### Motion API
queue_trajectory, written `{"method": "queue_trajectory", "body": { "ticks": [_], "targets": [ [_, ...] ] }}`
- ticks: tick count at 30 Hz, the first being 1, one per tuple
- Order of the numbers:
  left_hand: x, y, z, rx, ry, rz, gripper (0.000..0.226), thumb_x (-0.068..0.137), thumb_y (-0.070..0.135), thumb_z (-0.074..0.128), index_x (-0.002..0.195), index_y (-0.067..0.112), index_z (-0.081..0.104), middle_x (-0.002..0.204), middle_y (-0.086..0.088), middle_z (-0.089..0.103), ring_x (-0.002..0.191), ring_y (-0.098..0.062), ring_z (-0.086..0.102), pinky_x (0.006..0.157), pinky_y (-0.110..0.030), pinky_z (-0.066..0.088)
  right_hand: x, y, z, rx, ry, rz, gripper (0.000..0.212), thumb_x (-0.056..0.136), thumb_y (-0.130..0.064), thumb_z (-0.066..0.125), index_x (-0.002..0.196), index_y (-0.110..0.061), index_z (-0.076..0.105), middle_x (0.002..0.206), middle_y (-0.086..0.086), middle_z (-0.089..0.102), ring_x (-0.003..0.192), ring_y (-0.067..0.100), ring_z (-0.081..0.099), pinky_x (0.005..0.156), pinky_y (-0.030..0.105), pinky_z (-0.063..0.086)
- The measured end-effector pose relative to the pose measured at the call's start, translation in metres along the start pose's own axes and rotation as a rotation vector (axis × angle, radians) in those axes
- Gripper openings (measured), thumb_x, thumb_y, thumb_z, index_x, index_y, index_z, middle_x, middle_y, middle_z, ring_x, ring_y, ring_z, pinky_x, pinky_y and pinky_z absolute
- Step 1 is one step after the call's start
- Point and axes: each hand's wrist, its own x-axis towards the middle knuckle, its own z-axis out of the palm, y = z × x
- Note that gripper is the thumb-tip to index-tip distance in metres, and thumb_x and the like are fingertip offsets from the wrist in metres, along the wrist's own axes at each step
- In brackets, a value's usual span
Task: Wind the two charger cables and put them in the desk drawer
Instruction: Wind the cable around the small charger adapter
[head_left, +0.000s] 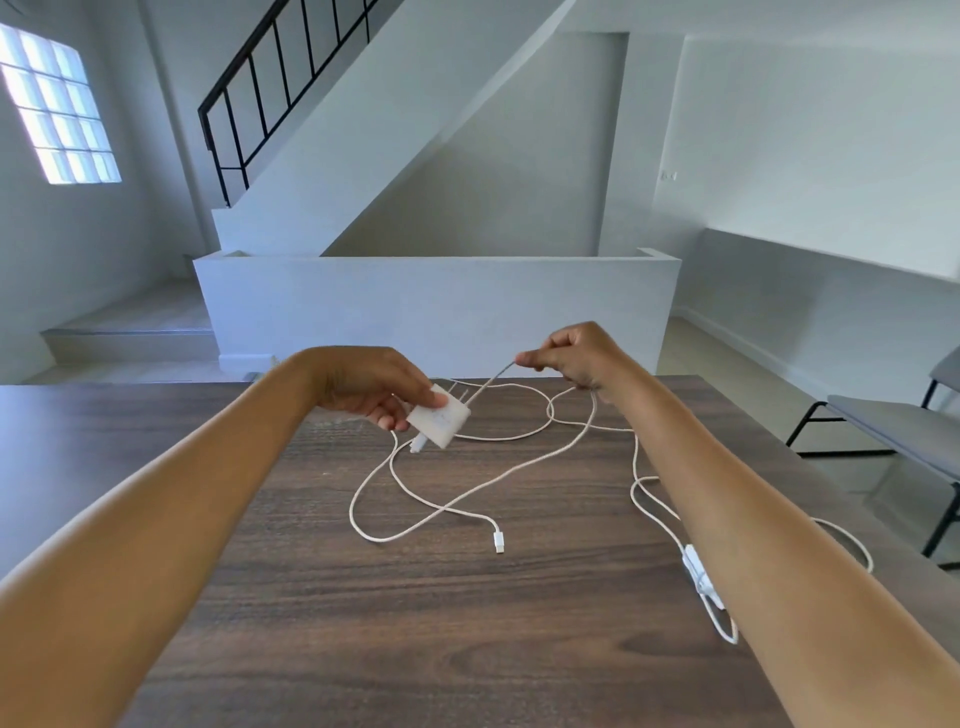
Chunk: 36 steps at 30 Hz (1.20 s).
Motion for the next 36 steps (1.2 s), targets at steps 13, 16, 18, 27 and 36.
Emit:
{"method": "queue_trajectory", "body": {
  "ticks": [13, 16, 18, 27, 36],
  "targets": [
    [0.036, -0.024, -0.006, 0.284, 0.614, 0.099, 0.042, 0.088, 0.034, 0.064, 0.072, -0.005, 0.067, 0.07, -0.018, 0.071, 0.054, -0.016, 0.062, 0.067, -0.026, 0.049, -0.028, -0.043, 0.012, -0.072, -0.036, -0.078, 0.026, 0.087, -0.028, 0.065, 0.068, -0.012, 0.072, 0.032, -0.01, 0.035, 0.029, 0.004, 0.031, 0.049, 0.022, 0.031],
    [0.046, -0.024, -0.007, 0.037, 0.792, 0.129, 0.037, 0.089, 0.029, 0.064, 0.078, -0.006, 0.066, 0.072, -0.017, 0.067, 0.043, -0.007, 0.062, 0.063, -0.025, 0.057, -0.037, -0.04, 0.025, 0.0, -0.138, -0.034, 0.027, 0.089, -0.027, 0.062, 0.07, -0.012, 0.073, 0.042, -0.007, 0.041, 0.038, 0.007, 0.034, 0.049, 0.022, 0.03],
    [0.047, -0.022, -0.008, -0.232, 0.815, 0.145, 0.034, 0.09, 0.025, 0.063, 0.083, -0.008, 0.064, 0.078, -0.02, 0.065, 0.041, -0.007, 0.061, 0.056, -0.02, 0.057, -0.042, -0.035, 0.034, 0.084, -0.221, 0.021, 0.025, 0.09, -0.026, 0.061, 0.074, -0.012, 0.074, 0.048, -0.002, 0.042, 0.04, 0.009, 0.031, 0.044, 0.019, 0.025],
    [0.025, -0.013, -0.009, -0.797, 0.526, 0.267, 0.023, 0.094, 0.027, 0.056, 0.093, 0.004, 0.061, 0.078, -0.008, 0.059, 0.052, -0.011, 0.055, 0.047, -0.018, 0.049, -0.045, 0.001, 0.056, 0.232, -0.553, 0.198, 0.023, 0.093, -0.037, 0.057, 0.094, -0.02, 0.072, 0.056, -0.005, 0.043, 0.044, 0.005, 0.029, 0.041, 0.015, 0.021],
    [-0.001, -0.016, -0.01, -0.616, 0.05, 0.267, 0.059, 0.049, 0.037, 0.09, 0.091, 0.008, 0.061, 0.069, -0.004, 0.057, 0.047, -0.007, 0.043, 0.046, -0.016, 0.037, -0.029, 0.013, 0.046, 0.178, -0.225, 0.157, 0.038, 0.076, -0.047, 0.075, 0.062, -0.014, 0.063, 0.048, -0.003, 0.026, 0.04, 0.009, 0.021, 0.041, 0.018, 0.018]
  ]
}}
